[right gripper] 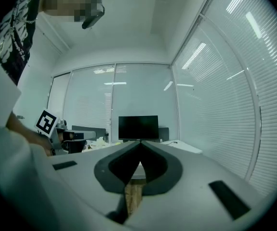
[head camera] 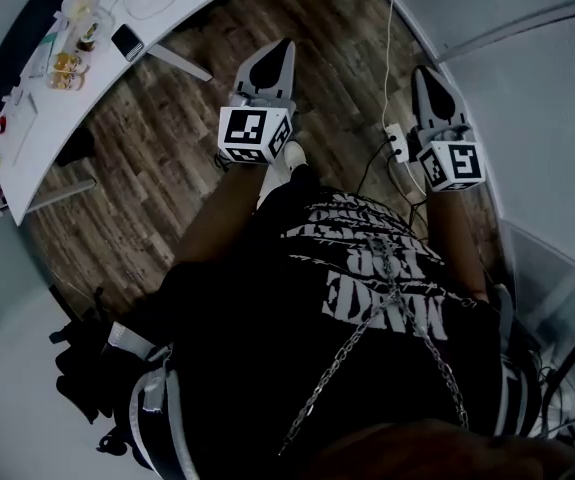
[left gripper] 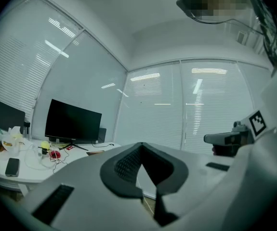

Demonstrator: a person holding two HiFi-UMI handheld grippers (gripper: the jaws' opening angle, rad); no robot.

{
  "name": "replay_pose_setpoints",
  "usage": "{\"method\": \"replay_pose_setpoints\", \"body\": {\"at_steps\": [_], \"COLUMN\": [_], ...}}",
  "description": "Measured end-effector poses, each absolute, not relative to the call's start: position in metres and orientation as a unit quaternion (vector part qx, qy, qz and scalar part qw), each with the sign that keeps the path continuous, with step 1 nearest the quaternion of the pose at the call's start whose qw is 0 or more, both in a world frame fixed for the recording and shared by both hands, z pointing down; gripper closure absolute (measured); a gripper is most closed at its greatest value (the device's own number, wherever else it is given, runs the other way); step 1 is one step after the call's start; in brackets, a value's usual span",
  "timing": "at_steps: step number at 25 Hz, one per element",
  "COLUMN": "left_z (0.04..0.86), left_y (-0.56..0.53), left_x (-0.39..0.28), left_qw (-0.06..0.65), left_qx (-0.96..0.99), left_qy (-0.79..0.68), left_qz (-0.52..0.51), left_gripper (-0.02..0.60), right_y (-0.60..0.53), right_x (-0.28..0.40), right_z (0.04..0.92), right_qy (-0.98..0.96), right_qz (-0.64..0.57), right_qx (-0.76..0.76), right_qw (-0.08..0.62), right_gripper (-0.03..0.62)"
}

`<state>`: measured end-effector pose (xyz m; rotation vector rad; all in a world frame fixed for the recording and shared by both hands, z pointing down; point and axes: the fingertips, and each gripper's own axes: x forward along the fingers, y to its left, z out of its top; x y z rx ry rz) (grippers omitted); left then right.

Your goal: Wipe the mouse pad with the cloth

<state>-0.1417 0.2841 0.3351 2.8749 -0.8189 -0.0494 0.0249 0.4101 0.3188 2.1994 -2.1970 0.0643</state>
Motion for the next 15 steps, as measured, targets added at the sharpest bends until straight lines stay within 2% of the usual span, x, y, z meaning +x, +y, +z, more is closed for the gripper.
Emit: {"method": "replay_pose_setpoints", "body": {"at_steps": [8,15], "left_z": [0.329,0.337], "left_y": [0.203,0.169], "left_x": [-0.158,-0.146], "left_qw": [0.091,0.100], "left_qx": [0.955,0.955], "left_qy": [-0.281,-0.277], "left_qz": [-0.034,-0.032], "left_gripper": [0.577,0.577], "right_y": [0.332,0.300], "right_x": [0.016,0.031], "right_z": [0.298,0.295], "right_qy": [-0.704,-0.694], "right_qz": [0.005,0.004], "right_qx": [0.710,0.720], "right_qw": [0.019,0.017], "right_gripper": [0.599,0.599]}}
